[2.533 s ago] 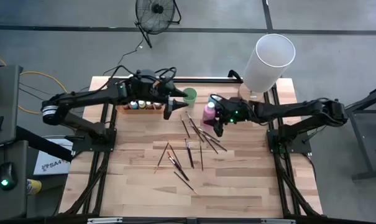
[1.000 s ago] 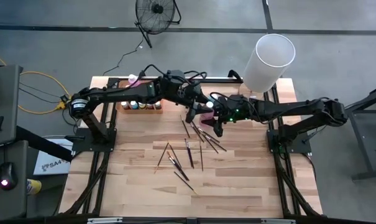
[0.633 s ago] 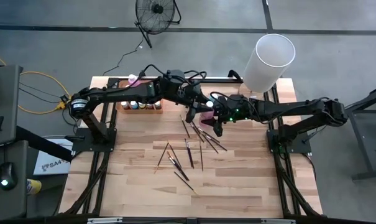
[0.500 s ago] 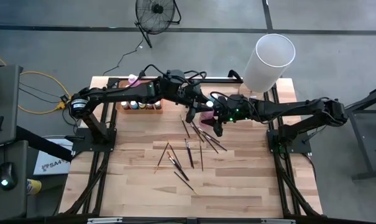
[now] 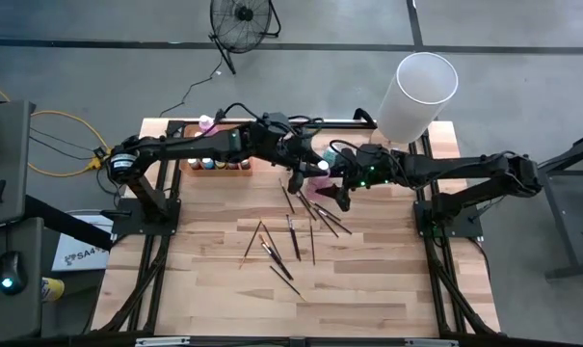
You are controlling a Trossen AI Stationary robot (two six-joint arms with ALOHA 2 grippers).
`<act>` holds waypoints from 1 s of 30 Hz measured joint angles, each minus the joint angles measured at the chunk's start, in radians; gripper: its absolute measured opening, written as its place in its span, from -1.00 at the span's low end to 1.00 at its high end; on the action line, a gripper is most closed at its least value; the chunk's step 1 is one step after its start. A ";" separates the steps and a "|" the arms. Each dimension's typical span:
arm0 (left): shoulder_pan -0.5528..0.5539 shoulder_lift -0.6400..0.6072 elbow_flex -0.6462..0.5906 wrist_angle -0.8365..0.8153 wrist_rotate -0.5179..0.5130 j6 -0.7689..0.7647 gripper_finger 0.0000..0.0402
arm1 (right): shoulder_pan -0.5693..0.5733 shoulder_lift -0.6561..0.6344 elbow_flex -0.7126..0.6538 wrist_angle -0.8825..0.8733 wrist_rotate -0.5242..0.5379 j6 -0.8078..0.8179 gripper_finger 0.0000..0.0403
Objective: Pick & Place Paint Supplies
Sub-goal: Put the pink paint bottle into the orange bin
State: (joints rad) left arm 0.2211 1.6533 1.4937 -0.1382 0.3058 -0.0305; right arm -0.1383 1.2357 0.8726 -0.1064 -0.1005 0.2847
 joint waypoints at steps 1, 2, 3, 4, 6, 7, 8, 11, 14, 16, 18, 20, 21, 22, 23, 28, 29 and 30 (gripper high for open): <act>0.000 -0.003 -0.001 -0.022 -0.027 0.006 -0.43 | 0.000 -0.009 0.000 -0.023 0.000 0.006 0.35; 0.000 -0.009 -0.001 -0.042 -0.063 0.015 -0.43 | 0.000 -0.021 0.000 -0.047 0.000 0.008 0.38; 0.000 -0.019 -0.001 -0.066 -0.109 0.023 -0.43 | 0.000 -0.033 0.000 -0.074 0.007 0.011 0.40; 0.001 -0.030 -0.001 -0.090 -0.168 0.030 -0.43 | 0.000 -0.045 0.000 -0.101 0.026 0.020 0.41; 0.001 -0.053 -0.001 -0.130 -0.290 0.051 -0.43 | 0.001 -0.072 0.000 -0.153 0.070 0.035 0.41; 0.002 -0.064 -0.001 -0.146 -0.345 0.059 -0.43 | 0.001 -0.082 0.000 -0.180 0.084 0.041 0.42; 0.009 -0.073 -0.001 -0.162 -0.392 0.067 -0.43 | 0.000 -0.091 0.000 -0.203 0.100 0.045 0.42; 0.038 -0.106 -0.001 -0.224 -0.480 0.074 -0.43 | 0.000 -0.112 -0.001 -0.236 0.139 0.060 0.42; 0.078 -0.138 -0.001 -0.286 -0.560 0.070 -0.43 | 0.000 -0.122 -0.001 -0.242 0.149 0.062 0.42; 0.106 -0.170 -0.031 -0.290 -0.585 0.067 -0.43 | 0.001 -0.122 -0.001 -0.242 0.156 0.068 0.42; 0.139 -0.220 -0.091 -0.271 -0.586 0.043 -0.43 | 0.001 -0.121 -0.002 -0.244 0.174 0.080 0.42; 0.164 -0.276 -0.163 -0.245 -0.589 0.015 -0.43 | 0.001 -0.121 -0.002 -0.244 0.181 0.084 0.42; 0.180 -0.306 -0.206 -0.232 -0.594 0.001 -0.43 | 0.001 -0.121 -0.002 -0.245 0.182 0.085 0.42; 0.193 -0.333 -0.251 -0.212 -0.605 -0.004 -0.43 | 0.001 -0.121 -0.002 -0.245 0.186 0.085 0.42; 0.203 -0.359 -0.296 -0.182 -0.619 -0.004 -0.43 | 0.001 -0.121 -0.002 -0.245 0.195 0.085 0.42; 0.273 -0.448 -0.485 0.090 -0.676 -0.004 -0.43 | 0.001 -0.121 -0.003 -0.244 0.214 0.085 0.42; 0.287 -0.452 -0.506 0.126 -0.683 -0.009 -0.43 | 0.001 -0.121 -0.003 -0.242 0.223 0.085 0.42; 0.302 -0.451 -0.524 0.138 -0.693 -0.026 -0.43 | 0.001 -0.121 -0.003 -0.241 0.234 0.085 0.42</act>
State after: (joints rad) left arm 0.5226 1.2018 0.9699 -0.0001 -0.3869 -0.0561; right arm -0.1375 1.1149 0.8692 -0.3478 0.1333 0.3701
